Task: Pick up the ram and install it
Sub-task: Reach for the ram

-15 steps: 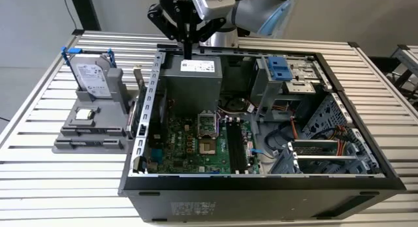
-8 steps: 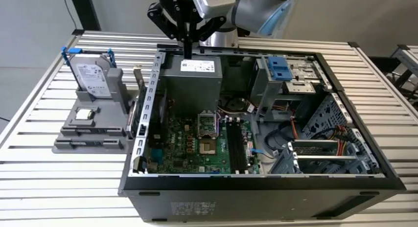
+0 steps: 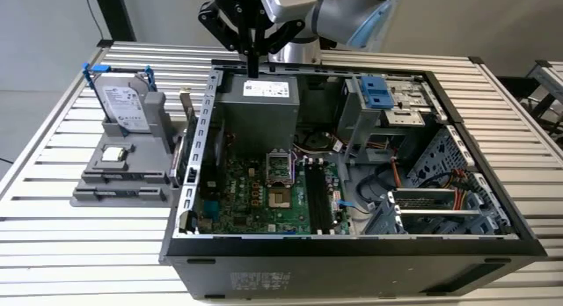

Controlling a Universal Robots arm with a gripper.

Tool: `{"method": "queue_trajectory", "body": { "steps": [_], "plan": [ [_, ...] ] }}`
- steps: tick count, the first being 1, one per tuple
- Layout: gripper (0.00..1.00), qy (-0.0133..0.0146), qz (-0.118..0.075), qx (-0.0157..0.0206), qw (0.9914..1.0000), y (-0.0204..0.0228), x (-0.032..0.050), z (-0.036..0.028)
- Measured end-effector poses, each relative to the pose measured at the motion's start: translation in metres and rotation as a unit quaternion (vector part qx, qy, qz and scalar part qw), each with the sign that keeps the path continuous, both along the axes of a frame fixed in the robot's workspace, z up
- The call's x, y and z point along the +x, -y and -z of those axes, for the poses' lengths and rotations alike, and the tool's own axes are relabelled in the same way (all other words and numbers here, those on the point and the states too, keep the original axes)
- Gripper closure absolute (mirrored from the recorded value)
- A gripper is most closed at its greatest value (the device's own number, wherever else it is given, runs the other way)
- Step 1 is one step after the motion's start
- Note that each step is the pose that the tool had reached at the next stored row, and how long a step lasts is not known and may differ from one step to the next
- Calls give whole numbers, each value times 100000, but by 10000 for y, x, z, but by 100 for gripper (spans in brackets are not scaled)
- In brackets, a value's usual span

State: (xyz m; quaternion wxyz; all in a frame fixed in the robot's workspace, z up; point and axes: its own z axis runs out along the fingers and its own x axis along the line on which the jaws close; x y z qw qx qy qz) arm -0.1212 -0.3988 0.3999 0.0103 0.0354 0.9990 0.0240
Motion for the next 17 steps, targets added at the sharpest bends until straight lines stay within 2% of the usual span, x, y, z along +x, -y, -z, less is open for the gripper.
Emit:
{"method": "queue_trajectory", "body": {
  "steps": [12, 17],
  "plan": [
    [100, 0, -9, 0, 100000, 0, 0, -33],
    [100, 0, -305, -3, 100000, 0, -60, -38]
  ]
}}
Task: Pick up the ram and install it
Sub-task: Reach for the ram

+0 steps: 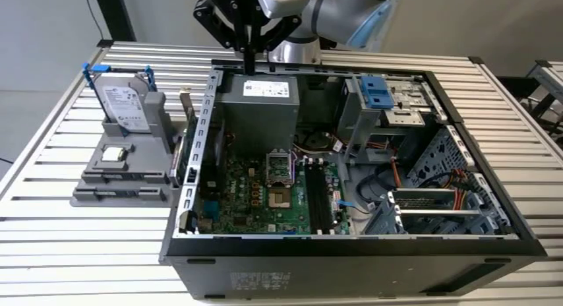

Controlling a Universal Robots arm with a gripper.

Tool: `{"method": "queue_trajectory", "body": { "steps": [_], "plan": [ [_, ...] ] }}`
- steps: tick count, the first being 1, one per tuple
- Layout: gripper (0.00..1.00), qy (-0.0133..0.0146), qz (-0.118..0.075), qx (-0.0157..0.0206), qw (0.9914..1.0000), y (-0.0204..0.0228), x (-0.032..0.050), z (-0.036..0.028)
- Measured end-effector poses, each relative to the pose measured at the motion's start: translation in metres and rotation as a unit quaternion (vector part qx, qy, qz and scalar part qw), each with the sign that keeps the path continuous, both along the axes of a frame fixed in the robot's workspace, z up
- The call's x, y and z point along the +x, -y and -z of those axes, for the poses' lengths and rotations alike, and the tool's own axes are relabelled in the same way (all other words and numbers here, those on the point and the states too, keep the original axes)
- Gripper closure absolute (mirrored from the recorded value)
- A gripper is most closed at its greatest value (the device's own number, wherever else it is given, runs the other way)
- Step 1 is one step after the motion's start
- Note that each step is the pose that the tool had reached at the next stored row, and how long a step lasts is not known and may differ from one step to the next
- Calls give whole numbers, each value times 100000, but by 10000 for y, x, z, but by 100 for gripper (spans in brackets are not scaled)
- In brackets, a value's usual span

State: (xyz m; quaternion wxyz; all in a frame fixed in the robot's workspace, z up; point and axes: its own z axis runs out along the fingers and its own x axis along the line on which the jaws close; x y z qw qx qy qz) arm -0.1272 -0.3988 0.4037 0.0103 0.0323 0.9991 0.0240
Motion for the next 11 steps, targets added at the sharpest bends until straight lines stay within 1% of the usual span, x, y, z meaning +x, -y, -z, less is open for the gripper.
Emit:
{"method": "queue_trajectory", "body": {
  "steps": [7, 11],
  "plan": [
    [100, 0, -1034, 3, 99995, 0, -121, 0],
    [100, 0, -1301, 3, 99992, 0, -188, 0]
  ]
}}
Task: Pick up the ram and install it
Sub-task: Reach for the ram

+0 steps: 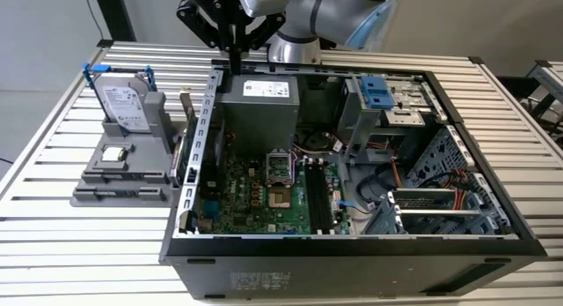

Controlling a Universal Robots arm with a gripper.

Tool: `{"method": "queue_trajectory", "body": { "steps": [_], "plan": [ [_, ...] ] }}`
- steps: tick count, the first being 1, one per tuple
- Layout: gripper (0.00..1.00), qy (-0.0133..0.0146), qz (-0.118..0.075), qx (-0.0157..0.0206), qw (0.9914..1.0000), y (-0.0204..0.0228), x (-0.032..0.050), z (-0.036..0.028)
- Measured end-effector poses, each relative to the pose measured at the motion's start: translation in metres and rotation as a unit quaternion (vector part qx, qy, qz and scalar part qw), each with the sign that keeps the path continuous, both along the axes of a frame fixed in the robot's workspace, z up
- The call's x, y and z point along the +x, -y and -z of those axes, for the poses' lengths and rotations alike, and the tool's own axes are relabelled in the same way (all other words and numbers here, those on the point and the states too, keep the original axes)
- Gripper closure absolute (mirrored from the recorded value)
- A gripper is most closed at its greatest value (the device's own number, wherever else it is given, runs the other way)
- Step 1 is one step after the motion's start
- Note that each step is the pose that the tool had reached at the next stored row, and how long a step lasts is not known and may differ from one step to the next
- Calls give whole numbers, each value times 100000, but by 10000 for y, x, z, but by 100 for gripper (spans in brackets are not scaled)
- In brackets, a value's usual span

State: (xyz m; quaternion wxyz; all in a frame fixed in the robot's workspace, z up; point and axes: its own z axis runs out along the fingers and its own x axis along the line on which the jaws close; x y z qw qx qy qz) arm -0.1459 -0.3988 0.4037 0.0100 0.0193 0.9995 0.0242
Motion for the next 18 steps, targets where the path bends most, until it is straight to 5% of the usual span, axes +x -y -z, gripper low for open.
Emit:
{"method": "queue_trajectory", "body": {
  "steps": [18],
  "plan": [
    [100, 0, -1002, -2, 99995, 0, -354, 0]
  ]
}}
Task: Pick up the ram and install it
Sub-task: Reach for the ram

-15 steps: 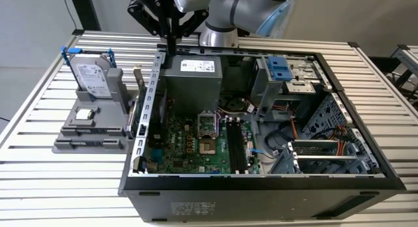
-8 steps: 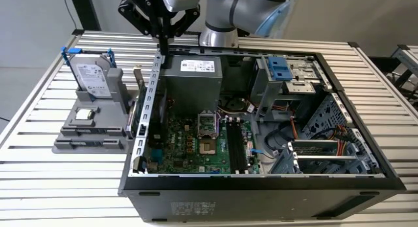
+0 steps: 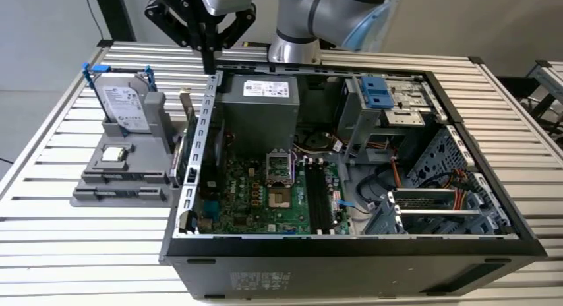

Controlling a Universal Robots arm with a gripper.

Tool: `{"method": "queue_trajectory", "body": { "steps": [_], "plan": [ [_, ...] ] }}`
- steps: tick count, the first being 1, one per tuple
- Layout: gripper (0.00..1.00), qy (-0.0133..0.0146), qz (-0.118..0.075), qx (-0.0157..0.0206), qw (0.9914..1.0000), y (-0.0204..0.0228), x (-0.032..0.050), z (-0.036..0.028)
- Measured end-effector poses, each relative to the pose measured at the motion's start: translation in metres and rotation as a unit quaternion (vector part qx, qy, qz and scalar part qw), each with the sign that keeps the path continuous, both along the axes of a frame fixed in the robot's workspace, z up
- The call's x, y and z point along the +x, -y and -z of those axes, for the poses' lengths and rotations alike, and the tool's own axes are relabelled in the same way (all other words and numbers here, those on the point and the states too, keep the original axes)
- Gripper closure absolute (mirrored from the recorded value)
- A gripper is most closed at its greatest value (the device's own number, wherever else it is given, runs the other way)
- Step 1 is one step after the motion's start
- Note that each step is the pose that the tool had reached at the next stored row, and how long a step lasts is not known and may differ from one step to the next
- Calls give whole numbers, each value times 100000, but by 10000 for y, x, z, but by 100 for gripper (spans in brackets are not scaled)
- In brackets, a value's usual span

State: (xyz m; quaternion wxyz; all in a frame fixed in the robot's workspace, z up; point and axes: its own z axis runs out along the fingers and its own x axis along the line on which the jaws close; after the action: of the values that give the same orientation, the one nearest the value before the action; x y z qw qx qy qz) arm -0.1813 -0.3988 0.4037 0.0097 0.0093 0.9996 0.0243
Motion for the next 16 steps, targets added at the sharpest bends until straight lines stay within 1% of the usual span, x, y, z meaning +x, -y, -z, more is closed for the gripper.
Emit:
{"method": "queue_trajectory", "body": {
  "steps": [5, 16],
  "plan": [
    [100, 2, -207, 3, 100000, 0, -104, 0],
    [100, 0, -705, 0, 99998, 0, -374, 0]
  ]
}}
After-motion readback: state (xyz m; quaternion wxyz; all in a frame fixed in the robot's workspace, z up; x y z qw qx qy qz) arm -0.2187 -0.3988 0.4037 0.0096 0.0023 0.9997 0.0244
